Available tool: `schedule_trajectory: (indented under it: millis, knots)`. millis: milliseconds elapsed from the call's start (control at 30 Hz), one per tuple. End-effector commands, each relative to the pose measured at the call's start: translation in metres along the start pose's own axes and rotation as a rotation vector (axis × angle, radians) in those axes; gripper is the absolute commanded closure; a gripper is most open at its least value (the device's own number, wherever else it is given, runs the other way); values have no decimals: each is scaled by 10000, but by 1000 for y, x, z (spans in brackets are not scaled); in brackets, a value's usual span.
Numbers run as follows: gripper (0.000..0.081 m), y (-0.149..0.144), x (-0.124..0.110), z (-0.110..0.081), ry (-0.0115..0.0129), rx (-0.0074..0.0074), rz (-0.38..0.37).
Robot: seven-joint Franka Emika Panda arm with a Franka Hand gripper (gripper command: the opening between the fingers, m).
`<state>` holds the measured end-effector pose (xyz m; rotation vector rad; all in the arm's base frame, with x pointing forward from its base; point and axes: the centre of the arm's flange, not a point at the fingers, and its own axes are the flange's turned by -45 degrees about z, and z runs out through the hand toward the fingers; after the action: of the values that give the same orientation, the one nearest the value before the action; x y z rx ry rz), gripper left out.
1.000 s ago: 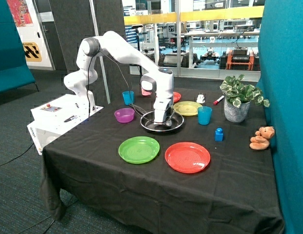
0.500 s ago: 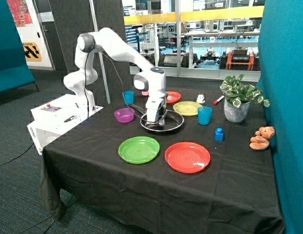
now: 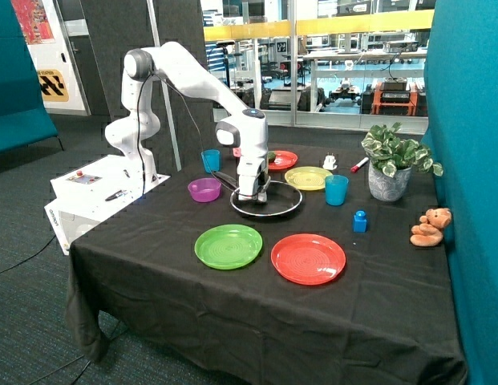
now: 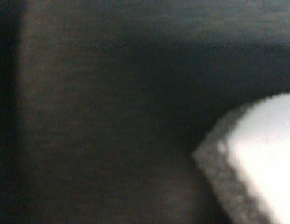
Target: Clean the pan
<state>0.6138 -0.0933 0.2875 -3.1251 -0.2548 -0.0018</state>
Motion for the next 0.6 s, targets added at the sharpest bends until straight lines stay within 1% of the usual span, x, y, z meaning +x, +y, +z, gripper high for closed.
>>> schedule_trajectory:
  millis: [0,133,233,567]
  knots:
    - [808,-29,8,3,-18,-59,-401]
    - [808,-43,21,5,-18,-59,-532]
    - [808,-50,35,5,-18,-59,-571]
    - [808,-47,61,-3,-18,-59,-509]
